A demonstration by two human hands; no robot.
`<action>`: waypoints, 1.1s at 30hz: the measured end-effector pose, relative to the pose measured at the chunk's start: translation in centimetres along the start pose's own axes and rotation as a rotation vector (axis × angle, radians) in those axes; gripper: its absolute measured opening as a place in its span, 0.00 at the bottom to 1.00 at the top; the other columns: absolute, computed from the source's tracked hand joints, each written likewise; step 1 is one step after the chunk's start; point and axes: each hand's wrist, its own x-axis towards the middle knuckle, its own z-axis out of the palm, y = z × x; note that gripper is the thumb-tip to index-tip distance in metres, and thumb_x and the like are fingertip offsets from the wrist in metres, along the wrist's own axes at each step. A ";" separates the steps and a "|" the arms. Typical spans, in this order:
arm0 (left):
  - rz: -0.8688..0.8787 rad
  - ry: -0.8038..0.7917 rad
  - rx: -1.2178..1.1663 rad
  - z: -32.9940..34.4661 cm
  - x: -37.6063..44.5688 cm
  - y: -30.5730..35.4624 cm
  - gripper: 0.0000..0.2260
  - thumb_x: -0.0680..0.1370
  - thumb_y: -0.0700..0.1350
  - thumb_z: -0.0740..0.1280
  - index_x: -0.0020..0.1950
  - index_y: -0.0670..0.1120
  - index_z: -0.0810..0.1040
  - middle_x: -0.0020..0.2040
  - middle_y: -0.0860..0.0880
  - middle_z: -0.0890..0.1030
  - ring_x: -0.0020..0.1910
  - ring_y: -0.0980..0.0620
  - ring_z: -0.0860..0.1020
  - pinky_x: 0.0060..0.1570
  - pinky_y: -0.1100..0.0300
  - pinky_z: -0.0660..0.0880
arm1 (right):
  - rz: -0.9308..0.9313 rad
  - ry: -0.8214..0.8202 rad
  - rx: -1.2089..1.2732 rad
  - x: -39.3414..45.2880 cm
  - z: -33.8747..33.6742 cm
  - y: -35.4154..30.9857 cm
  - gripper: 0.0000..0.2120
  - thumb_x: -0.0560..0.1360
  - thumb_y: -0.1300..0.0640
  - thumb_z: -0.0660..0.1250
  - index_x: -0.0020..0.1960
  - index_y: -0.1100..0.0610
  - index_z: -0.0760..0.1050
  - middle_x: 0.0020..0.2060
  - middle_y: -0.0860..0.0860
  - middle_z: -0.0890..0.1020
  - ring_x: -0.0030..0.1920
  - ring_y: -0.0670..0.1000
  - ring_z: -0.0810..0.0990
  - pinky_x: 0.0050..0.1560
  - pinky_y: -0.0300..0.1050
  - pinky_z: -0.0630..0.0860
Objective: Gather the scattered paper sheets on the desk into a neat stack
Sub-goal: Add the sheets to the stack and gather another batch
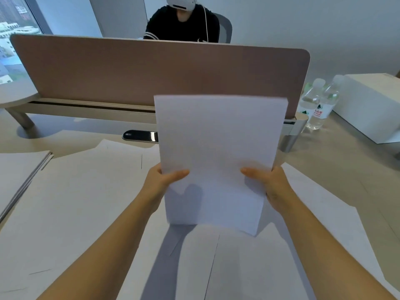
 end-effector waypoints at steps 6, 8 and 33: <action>-0.171 0.176 0.041 1.3 -1.4 -5.5 0.08 0.69 0.37 0.73 0.45 0.45 0.78 0.45 0.47 0.80 0.49 0.43 0.76 0.51 0.52 0.72 | 0.061 0.097 0.034 -1.1 1.1 4.7 0.18 0.70 0.67 0.69 0.60 0.65 0.73 0.47 0.52 0.76 0.50 0.53 0.75 0.53 0.43 0.69; -0.193 0.219 0.040 1.4 -1.2 -4.9 0.07 0.72 0.35 0.69 0.49 0.41 0.78 0.44 0.46 0.79 0.49 0.43 0.75 0.49 0.54 0.71 | 0.047 0.098 0.044 -1.0 1.7 4.0 0.19 0.71 0.66 0.69 0.61 0.65 0.72 0.47 0.51 0.76 0.48 0.52 0.74 0.52 0.42 0.69; -0.274 0.496 0.456 -46.1 -1.1 1.7 0.07 0.76 0.32 0.53 0.46 0.41 0.69 0.38 0.47 0.71 0.37 0.49 0.69 0.32 0.60 0.63 | 0.204 -0.255 -0.353 -1.4 46.3 4.0 0.16 0.72 0.71 0.54 0.29 0.58 0.59 0.28 0.53 0.62 0.28 0.51 0.60 0.30 0.39 0.57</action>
